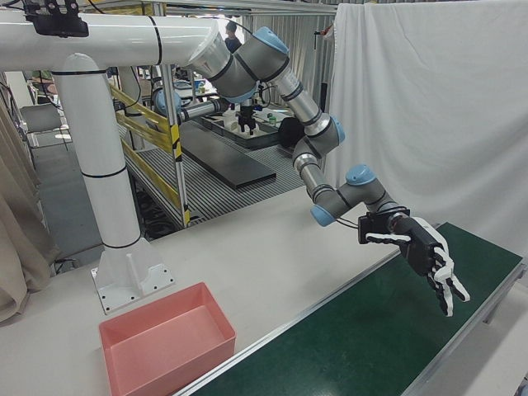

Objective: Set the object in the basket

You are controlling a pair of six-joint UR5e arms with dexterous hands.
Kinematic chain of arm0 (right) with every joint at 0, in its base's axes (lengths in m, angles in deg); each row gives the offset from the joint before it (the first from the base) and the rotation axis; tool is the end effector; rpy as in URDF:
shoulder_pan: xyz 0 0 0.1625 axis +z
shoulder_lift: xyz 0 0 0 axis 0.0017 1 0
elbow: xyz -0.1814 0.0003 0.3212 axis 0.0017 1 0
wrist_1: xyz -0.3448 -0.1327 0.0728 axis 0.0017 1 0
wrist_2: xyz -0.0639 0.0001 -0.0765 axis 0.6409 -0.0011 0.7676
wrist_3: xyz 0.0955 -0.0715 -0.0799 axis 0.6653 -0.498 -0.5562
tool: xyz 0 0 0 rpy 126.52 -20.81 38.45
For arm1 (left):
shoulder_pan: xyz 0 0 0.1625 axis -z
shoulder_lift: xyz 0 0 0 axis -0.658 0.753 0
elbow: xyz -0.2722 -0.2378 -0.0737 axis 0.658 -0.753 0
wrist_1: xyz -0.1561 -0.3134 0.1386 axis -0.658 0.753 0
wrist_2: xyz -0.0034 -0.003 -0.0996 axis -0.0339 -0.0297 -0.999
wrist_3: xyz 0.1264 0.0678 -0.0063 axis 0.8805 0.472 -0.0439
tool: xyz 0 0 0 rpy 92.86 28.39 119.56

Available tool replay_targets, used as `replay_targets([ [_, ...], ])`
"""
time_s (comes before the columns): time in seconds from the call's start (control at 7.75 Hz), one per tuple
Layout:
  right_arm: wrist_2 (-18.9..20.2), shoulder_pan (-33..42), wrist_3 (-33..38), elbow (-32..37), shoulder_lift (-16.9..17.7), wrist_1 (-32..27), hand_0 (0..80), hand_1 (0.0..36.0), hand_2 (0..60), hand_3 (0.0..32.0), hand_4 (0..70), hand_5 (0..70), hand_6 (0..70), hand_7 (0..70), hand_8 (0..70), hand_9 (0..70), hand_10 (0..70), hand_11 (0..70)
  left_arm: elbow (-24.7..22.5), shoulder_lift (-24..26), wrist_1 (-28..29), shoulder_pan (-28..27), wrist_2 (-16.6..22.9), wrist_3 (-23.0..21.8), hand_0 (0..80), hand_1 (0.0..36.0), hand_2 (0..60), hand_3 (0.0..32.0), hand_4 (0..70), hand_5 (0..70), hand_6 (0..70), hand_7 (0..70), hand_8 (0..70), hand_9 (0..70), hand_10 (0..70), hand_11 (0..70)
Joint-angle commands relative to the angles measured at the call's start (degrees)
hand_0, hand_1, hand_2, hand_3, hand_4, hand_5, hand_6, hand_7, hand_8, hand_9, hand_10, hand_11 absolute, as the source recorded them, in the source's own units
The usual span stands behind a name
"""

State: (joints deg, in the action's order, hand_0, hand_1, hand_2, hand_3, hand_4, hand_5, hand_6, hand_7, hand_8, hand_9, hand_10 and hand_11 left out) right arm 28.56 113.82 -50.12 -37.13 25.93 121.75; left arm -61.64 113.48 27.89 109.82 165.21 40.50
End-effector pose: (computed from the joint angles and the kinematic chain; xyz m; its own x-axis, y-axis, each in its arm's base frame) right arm 0.3457 -0.4476 0.5510 -0.8991 -0.4370 0.0240 -0.2346 0.4349 -0.8694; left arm 0.0837 -0.5935 0.4407 -0.9532 -0.2399 -0.1841 0.0531 0.4664 -0.8830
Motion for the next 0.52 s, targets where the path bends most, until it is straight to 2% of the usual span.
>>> replay_targets([
  [0.0,0.0,0.01,0.0,0.05,-0.08,0.0,0.0,0.0,0.0,0.0,0.0,0.0,0.0,0.0,0.0,0.0,0.0,0.0,-0.25,0.0,-0.09,0.23,0.0,0.0,55.8,9.8,0.0,6.6,6.4,35.3,6.6,5.2,13.3,11.6,6.7,11.1],
  [0.26,0.0,0.01,0.0,0.13,-0.08,0.0,0.0,0.0,0.0,0.0,0.0,0.0,0.0,0.0,0.0,0.0,0.0,0.0,0.01,0.0,-0.35,0.23,0.0,0.0,56.2,9.8,0.0,7.0,6.8,34.9,6.4,5.0,13.3,11.4,6.2,10.4],
  [0.39,0.0,0.01,0.0,0.13,0.01,0.0,0.0,0.0,0.0,0.0,0.0,0.0,0.0,0.0,0.0,0.0,0.0,0.0,-0.17,0.0,-0.35,0.23,0.0,0.0,55.6,9.5,0.0,7.4,4.8,34.4,5.7,4.6,11.9,10.8,5.7,9.7],
])
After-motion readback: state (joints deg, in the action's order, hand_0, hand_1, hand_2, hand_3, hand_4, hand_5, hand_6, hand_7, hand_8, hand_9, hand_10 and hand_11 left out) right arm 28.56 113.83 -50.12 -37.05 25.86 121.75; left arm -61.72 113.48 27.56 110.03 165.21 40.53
